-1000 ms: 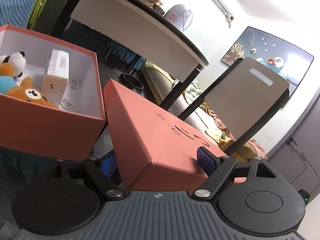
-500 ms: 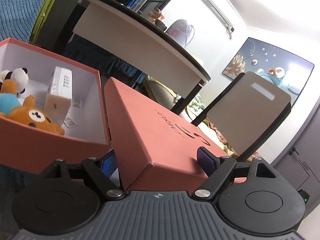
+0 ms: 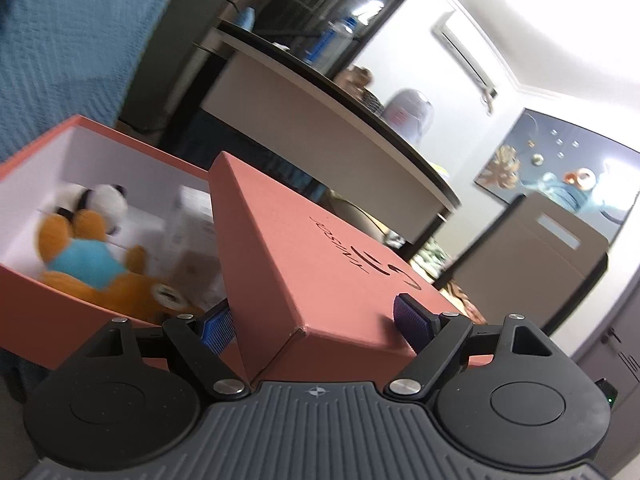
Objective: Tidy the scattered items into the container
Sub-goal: 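Carry the lid over the open box with both grippers, then lower the lid onto the box rim with both grippers, then press the lid down onto the box with both grippers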
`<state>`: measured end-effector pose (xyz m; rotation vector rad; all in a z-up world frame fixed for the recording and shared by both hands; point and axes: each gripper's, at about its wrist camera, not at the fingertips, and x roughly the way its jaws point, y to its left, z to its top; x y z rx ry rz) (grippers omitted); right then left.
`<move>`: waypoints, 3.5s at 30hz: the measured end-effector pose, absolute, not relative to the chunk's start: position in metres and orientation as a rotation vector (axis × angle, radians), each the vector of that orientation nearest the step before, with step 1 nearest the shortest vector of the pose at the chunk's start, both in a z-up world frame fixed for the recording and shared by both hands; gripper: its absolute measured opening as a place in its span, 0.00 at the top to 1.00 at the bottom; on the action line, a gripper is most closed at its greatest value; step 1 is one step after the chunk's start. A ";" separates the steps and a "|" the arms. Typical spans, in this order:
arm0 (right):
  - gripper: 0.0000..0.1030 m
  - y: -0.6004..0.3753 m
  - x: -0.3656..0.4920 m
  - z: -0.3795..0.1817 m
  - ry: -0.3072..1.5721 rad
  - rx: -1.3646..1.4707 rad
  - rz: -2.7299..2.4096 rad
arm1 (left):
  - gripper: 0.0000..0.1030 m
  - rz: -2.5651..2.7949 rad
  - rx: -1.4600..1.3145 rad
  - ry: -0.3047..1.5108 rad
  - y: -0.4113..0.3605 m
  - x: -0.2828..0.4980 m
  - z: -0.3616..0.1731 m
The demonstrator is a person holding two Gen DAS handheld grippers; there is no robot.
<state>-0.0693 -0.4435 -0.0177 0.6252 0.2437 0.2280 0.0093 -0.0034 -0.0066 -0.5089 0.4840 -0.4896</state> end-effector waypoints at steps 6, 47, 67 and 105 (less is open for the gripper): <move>0.20 -0.392 -0.038 -0.033 0.255 0.630 0.329 | 0.17 -0.412 -0.509 0.466 0.052 0.003 -0.012; 0.08 -0.300 0.006 -0.093 0.196 0.571 0.304 | 0.10 -0.072 -0.230 0.246 0.073 -0.011 -0.042; 0.37 -0.275 0.008 -0.088 0.180 0.511 0.280 | 0.12 -0.017 -0.196 0.296 0.073 0.031 -0.041; 0.38 -0.261 0.021 -0.063 0.118 0.468 0.386 | 0.13 0.029 -0.136 0.314 0.087 0.035 -0.031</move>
